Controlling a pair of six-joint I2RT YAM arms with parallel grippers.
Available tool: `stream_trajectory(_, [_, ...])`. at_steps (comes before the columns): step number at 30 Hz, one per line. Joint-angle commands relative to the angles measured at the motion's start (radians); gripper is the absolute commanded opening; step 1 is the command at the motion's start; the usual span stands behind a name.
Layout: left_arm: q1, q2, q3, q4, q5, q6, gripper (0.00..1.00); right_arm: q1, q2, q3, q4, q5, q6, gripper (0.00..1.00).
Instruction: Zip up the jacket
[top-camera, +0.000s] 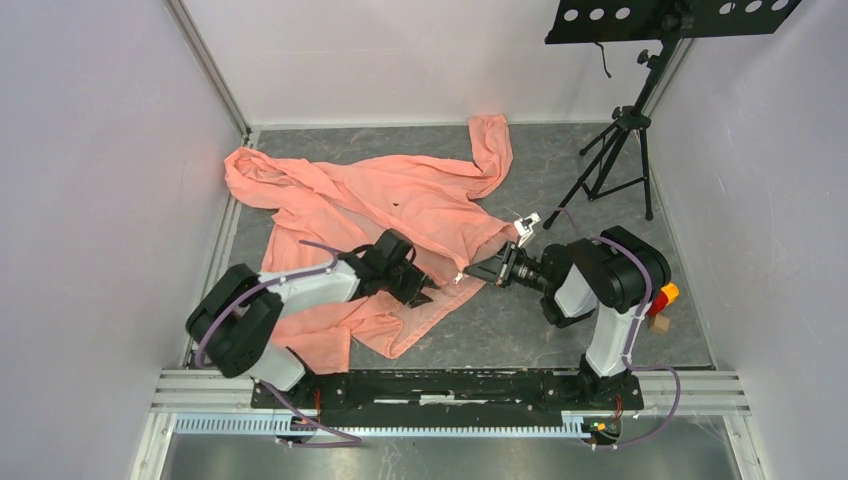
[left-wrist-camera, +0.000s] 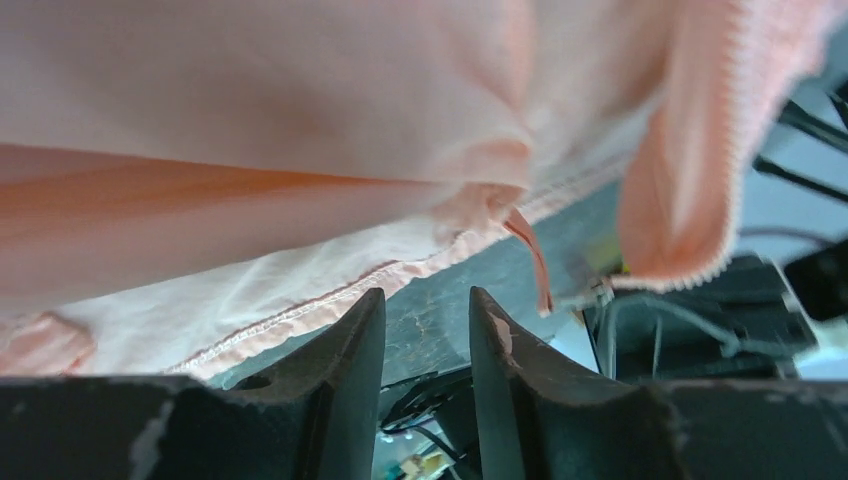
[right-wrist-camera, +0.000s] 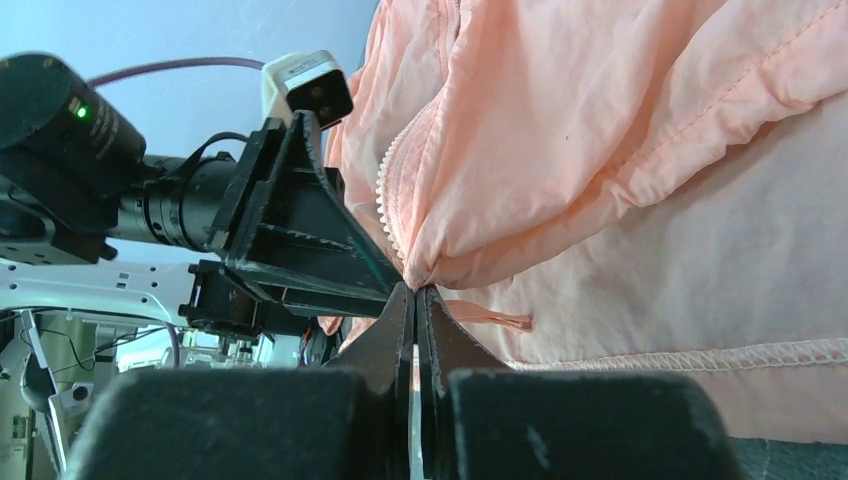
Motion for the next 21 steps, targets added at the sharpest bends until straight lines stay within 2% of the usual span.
stream_trajectory(1, [0.003,0.122,0.22,-0.363,0.054,-0.146,0.43,-0.003,-0.026,-0.014,0.401,-0.01,-0.009,0.0])
stream_trajectory(5, [0.004,0.187,0.322,-0.437,0.029,-0.153,0.43,-0.008,-0.035,-0.022,0.398,-0.007,-0.015,0.0])
stream_trajectory(10, [0.007,0.202,0.409,-0.589,-0.061,-0.183,0.5,-0.011,-0.037,-0.028,0.406,-0.004,-0.012,0.0])
stream_trajectory(16, [0.03,0.3,0.513,-0.665,-0.017,-0.179,0.52,-0.012,-0.037,-0.03,0.414,-0.004,-0.01,0.01])
stream_trajectory(21, [0.039,0.371,0.572,-0.698,-0.008,-0.195,0.49,-0.011,-0.037,-0.032,0.417,-0.002,-0.009,0.0])
